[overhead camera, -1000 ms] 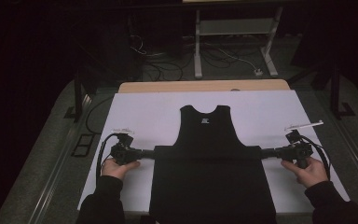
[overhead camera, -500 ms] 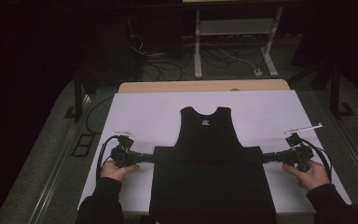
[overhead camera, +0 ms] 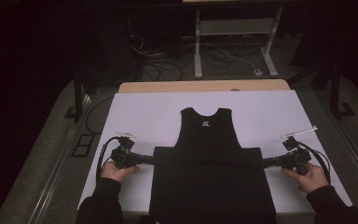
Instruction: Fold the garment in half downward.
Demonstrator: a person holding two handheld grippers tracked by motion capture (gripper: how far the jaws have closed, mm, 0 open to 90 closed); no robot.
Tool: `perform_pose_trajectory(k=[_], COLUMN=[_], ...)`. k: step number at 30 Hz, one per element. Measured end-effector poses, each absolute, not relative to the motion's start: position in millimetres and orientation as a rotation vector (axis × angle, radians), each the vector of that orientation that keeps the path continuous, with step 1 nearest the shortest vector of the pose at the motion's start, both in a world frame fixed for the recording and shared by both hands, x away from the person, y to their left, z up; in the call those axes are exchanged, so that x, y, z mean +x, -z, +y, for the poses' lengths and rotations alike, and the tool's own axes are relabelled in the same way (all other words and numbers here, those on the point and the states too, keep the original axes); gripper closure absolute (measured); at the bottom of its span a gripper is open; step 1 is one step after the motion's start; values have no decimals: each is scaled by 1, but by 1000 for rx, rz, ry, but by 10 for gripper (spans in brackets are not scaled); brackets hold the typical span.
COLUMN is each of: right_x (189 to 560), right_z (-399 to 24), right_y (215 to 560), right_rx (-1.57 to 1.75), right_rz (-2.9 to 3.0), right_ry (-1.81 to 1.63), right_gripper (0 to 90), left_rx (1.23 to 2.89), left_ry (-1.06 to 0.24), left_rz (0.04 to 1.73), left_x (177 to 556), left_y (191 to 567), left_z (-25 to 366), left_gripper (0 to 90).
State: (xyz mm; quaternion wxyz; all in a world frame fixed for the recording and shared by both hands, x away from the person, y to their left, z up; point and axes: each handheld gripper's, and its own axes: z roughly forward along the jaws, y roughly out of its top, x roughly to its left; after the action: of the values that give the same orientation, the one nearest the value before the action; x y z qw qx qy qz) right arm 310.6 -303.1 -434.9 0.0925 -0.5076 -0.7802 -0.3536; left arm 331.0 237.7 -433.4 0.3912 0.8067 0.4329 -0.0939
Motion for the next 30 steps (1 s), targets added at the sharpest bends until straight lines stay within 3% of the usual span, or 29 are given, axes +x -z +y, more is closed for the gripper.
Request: perform_pose_trajectory(k=[21,26,28,29,30], right_x=[311,310,310,310,309], right_z=[-302,-304,-306,-306,-306], right_y=[437,435,432,432,431], right_rx=[-1534,-1565,-1572,-1572,-1572], right_rz=[-2307,-2323,-2344,-2344,-2349], right_ry=[1041,1038,1067,1067,1076], right_gripper=[797,775,745,745,725], left_rx=[2101,2104,2103,2110,2123], left_ry=[237,188,179,168,146], left_rz=[1127,1108,1101,1106,1119], left_x=[333,332,332,332,332], left_y=[439,437,436,436,435], left_z=[231,232,232,231,230], left_gripper=[833,773,688,688,617])
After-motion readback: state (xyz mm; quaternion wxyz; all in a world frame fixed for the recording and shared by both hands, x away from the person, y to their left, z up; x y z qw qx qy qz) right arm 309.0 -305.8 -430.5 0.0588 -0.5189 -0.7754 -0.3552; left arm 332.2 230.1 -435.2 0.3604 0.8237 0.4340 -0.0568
